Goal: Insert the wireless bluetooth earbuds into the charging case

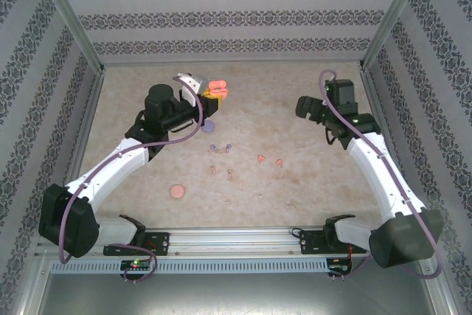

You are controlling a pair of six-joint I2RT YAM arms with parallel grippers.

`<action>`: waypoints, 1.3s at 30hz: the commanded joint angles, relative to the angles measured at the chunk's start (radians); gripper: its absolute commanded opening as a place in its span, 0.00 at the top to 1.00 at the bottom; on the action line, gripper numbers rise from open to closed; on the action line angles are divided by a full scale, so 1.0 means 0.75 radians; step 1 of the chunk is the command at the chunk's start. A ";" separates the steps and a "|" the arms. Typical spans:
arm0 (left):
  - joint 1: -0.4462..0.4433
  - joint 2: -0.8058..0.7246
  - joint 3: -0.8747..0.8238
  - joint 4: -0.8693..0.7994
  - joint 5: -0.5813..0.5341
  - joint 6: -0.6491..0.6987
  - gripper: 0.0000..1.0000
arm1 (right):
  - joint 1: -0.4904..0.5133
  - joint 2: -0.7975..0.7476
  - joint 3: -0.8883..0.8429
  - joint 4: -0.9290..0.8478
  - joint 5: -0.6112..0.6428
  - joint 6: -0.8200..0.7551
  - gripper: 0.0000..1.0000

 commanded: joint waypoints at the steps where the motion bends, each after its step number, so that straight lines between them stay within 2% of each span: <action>1: -0.024 -0.015 -0.092 0.205 -0.077 -0.061 1.00 | 0.102 0.054 -0.052 -0.016 -0.084 0.058 0.05; 4: -0.032 -0.015 -0.202 0.397 -0.162 -0.106 1.00 | 0.227 0.153 -0.069 -0.041 -0.043 0.091 0.09; 7: -0.036 0.007 -0.262 0.498 -0.220 -0.135 1.00 | 0.321 0.276 -0.066 -0.064 -0.025 0.179 0.14; 14: -0.038 0.079 -0.347 0.704 -0.247 -0.182 1.00 | 0.470 0.496 -0.020 -0.061 -0.009 0.377 0.23; 21: -0.038 0.096 -0.362 0.801 -0.208 -0.157 1.00 | 0.534 0.623 0.001 -0.050 0.004 0.526 0.33; 39: -0.038 -0.011 -0.386 0.873 -0.271 -0.117 1.00 | 0.610 0.837 0.126 -0.083 0.056 0.712 0.46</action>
